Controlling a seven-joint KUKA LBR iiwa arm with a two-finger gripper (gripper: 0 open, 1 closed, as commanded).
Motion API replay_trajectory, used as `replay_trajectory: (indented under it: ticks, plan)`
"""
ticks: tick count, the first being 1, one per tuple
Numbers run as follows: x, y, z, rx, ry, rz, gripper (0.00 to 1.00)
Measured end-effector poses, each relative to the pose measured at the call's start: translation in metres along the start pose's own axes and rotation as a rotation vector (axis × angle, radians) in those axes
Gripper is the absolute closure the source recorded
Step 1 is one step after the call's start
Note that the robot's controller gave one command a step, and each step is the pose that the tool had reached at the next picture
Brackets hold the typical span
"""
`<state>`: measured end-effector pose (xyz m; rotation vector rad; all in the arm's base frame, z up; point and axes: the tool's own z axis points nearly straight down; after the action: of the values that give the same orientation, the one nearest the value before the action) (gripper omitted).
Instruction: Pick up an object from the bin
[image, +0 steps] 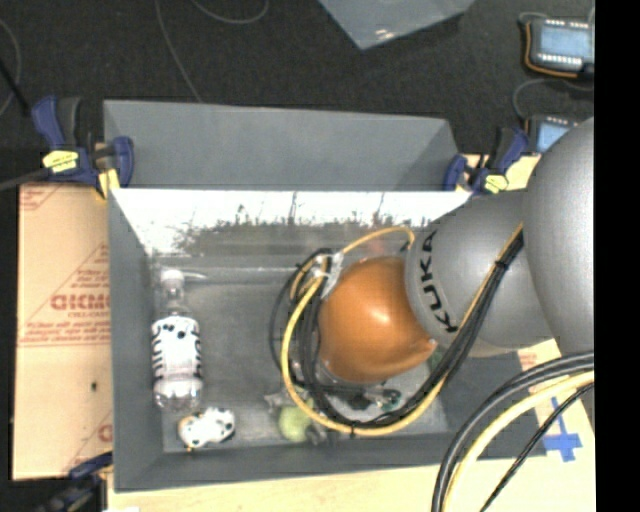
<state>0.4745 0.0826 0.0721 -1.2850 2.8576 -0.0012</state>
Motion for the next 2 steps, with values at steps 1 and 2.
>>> replay_trajectory:
  ticks: [1,2]
  plan:
    - [0.001,0.001,-0.004,-0.002,0.002,0.001,1.00]
    - [0.002,0.002,-0.025,-0.007,0.007,0.001,1.00]
